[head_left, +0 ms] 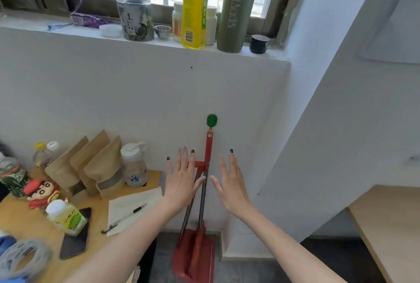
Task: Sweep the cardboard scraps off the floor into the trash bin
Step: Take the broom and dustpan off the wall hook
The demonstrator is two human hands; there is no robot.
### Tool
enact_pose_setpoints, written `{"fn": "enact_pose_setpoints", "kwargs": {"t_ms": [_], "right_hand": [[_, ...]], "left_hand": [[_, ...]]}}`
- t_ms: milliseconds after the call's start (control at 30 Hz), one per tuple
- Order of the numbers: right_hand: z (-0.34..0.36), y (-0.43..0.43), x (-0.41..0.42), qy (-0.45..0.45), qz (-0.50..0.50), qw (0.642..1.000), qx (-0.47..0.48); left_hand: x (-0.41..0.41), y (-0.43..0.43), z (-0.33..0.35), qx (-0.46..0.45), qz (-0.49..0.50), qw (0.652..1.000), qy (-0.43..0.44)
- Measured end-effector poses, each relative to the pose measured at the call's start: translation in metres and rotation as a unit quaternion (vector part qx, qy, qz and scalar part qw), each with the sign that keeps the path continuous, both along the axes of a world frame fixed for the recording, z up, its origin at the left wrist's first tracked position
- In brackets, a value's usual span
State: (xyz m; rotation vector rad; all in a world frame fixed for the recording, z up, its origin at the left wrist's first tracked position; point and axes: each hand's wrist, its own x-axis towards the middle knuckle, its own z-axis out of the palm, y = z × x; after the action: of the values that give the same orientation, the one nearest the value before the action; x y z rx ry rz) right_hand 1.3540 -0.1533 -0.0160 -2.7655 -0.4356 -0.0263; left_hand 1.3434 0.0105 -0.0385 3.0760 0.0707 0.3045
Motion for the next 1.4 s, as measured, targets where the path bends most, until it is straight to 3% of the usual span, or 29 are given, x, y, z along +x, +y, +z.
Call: {"fn": "enact_pose_setpoints", "kwargs": {"t_ms": [233,367,767,867,1067,1400], "right_hand": [[-0.008,0.008,0.073,0.027,0.038,0.999,0.001],[-0.013,0.014,0.103,0.027,0.050,0.998,-0.014],[-0.023,0.045,0.172,0.186,-0.030,0.982,0.011],[-0.028,0.052,0.178,0.239,-0.035,0.969,0.058],[-0.035,0.052,0.191,0.249,-0.027,0.964,0.090],[-0.017,0.052,0.188,0.254,-0.028,0.962,0.095]], "left_hand": [[0.060,-0.012,-0.001,-0.003,0.027,0.998,0.057],[0.086,-0.007,-0.012,-0.004,0.027,0.991,0.131],[0.145,0.004,-0.062,0.045,-0.010,0.947,0.319],[0.152,0.000,-0.079,0.019,0.016,0.947,0.320],[0.168,0.006,-0.084,-0.061,-0.004,0.947,0.317],[0.159,0.021,-0.081,-0.039,-0.081,0.959,0.269]]}}
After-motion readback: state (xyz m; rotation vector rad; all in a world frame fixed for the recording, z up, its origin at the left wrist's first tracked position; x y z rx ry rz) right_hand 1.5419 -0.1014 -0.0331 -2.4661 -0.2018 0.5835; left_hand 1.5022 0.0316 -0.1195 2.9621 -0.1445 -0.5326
